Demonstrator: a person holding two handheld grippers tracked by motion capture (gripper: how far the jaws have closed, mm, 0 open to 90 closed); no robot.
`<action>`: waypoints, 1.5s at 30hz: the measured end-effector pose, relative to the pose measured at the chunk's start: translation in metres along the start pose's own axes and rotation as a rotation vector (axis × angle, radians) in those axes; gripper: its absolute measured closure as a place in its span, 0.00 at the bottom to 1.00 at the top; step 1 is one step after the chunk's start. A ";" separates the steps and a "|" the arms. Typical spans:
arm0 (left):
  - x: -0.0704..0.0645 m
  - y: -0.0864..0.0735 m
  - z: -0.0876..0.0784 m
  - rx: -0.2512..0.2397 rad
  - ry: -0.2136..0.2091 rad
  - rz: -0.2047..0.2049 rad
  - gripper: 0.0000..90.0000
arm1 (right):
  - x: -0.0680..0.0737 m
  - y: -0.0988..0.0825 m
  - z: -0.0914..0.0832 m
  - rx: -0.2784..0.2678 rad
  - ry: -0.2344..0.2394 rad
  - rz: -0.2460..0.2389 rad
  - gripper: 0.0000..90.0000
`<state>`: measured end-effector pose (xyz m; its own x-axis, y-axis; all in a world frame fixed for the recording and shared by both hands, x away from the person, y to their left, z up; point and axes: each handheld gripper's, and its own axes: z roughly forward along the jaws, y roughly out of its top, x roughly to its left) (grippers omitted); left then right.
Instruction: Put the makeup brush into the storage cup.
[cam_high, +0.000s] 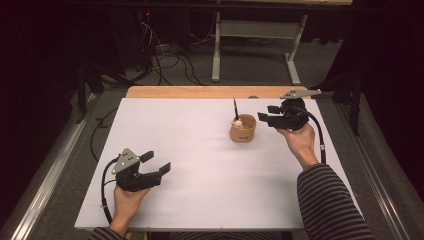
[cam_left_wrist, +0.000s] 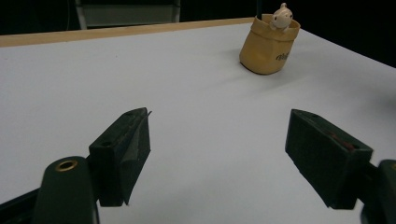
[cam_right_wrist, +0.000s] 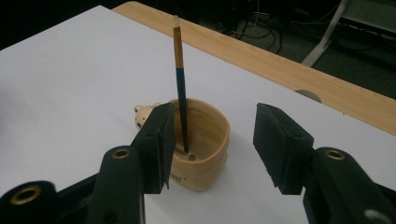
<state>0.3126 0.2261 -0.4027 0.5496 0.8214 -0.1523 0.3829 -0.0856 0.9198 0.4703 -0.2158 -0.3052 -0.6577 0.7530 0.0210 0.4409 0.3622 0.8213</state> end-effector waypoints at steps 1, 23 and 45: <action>0.000 0.000 0.000 0.000 0.000 0.000 0.25 | 0.000 0.000 0.000 0.000 0.000 0.000 0.56; 0.000 0.000 0.000 -0.001 0.002 0.001 0.25 | 0.003 -0.013 -0.030 -0.081 0.001 0.018 0.50; 0.000 0.000 0.001 0.001 0.004 -0.005 0.25 | -0.002 -0.035 -0.054 -0.117 0.005 0.026 0.48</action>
<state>0.3130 0.2258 -0.4034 0.5447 0.8241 -0.1553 0.3861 -0.0820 0.9188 0.4236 -0.2597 -0.3029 -0.6503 0.7583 0.0456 0.3833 0.2757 0.8815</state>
